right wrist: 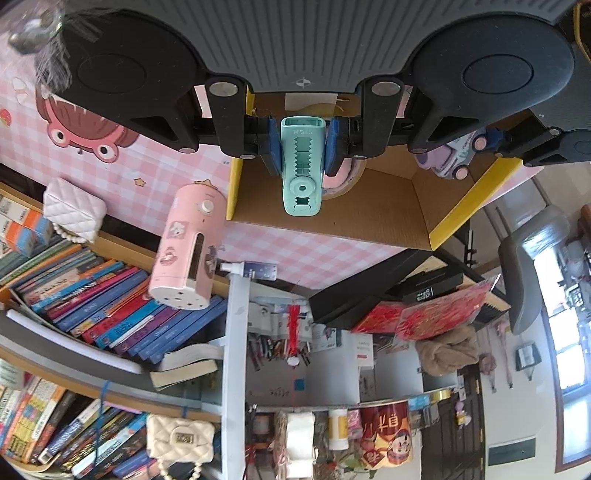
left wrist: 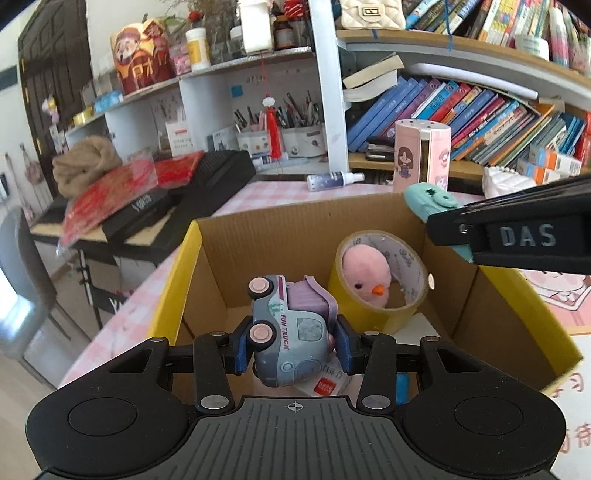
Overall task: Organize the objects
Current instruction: 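Open both tools to drop the grey truck and green charger into the yellow box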
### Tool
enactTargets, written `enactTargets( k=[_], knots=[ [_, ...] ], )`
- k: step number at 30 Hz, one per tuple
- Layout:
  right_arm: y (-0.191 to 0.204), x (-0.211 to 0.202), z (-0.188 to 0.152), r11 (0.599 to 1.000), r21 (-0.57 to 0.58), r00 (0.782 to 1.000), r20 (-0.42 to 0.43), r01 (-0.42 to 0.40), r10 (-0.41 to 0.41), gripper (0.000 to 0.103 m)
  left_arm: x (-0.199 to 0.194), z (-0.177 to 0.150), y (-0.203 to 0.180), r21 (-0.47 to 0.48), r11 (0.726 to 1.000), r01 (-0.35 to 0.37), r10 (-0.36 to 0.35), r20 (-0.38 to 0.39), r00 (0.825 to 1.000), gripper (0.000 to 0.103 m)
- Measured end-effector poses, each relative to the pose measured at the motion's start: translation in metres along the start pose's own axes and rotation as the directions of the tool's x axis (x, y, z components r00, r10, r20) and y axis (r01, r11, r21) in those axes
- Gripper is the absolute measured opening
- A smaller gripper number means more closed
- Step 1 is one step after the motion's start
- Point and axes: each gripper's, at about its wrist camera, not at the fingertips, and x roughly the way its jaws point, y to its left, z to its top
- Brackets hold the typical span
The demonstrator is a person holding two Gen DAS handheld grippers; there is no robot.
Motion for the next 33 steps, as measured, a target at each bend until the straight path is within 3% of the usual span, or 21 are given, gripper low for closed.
enactTargets(
  k=[13,20,26,33],
  knots=[
    [-0.007,0.038,0.006,0.999,-0.024,0.999,-0.044,-0.029,0.027,0.023,0.024,0.011,-0.009,0.042,0.998,-0.048,0.049,-0.015,0.999,0.043],
    [-0.01,0.052,0.005,0.999,-0.023,0.996,-0.083,-0.029,0.027,0.023,0.016,0.01,-0.008,0.054,0.997,-0.055,0.054,0.007,0.999,0.06],
    [-0.005,0.061,0.002,0.998,-0.052,0.992,-0.124,-0.03,0.023,0.023,-0.003,0.003,0.0,0.018,0.998,-0.059,0.059,0.039,0.998,0.067],
    [0.011,0.071,-0.006,0.985,-0.169,0.981,-0.191,-0.018,-0.015,0.023,-0.021,-0.003,0.006,-0.015,0.998,-0.055,0.056,0.064,0.996,0.072]
  ],
)
